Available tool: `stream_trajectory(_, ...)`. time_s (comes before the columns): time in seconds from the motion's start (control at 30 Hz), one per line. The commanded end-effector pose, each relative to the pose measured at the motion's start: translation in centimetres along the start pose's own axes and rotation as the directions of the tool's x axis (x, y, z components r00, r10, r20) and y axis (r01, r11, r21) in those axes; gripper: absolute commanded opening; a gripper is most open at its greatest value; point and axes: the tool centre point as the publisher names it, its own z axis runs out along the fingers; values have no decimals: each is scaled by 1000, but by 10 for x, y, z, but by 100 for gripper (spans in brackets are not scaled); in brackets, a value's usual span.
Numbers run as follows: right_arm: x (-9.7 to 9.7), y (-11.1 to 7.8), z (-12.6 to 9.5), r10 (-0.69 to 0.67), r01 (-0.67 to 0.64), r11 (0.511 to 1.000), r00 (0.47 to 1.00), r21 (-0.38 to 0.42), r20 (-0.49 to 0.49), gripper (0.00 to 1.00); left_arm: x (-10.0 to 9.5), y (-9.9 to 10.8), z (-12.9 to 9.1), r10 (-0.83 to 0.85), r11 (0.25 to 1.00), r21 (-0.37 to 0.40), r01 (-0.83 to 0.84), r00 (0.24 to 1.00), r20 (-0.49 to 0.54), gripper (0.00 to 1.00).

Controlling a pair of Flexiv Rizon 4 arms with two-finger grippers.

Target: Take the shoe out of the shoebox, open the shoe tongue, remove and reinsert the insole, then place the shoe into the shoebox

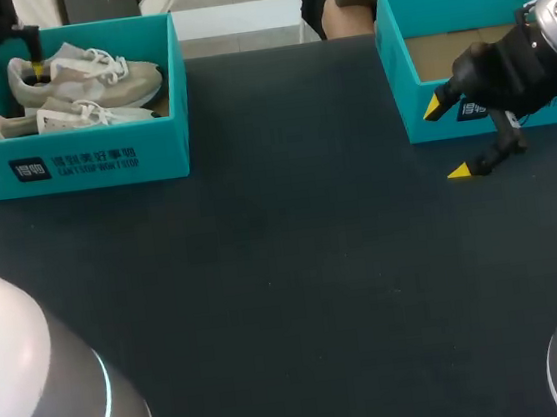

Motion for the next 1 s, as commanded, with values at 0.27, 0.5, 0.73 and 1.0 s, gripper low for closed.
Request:
stream_trajectory(0.27,0,0,1,0,0,1000,1000,3,0,100,-7,-87,-54,-60,990,-126,65,997,41,100)
stream_trajectory(0.5,0,0,1,0,0,1000,1000,3,0,100,-9,-121,-51,-122,984,-129,126,992,36,100)
stream_trajectory(0.73,0,0,1,0,0,1000,1000,3,0,100,-9,-121,-51,-122,984,-129,126,992,36,100)
stream_trajectory(1.0,0,0,1,0,0,1000,1000,3,0,100,-5,-126,-47,-129,987,-92,131,991,29,100)
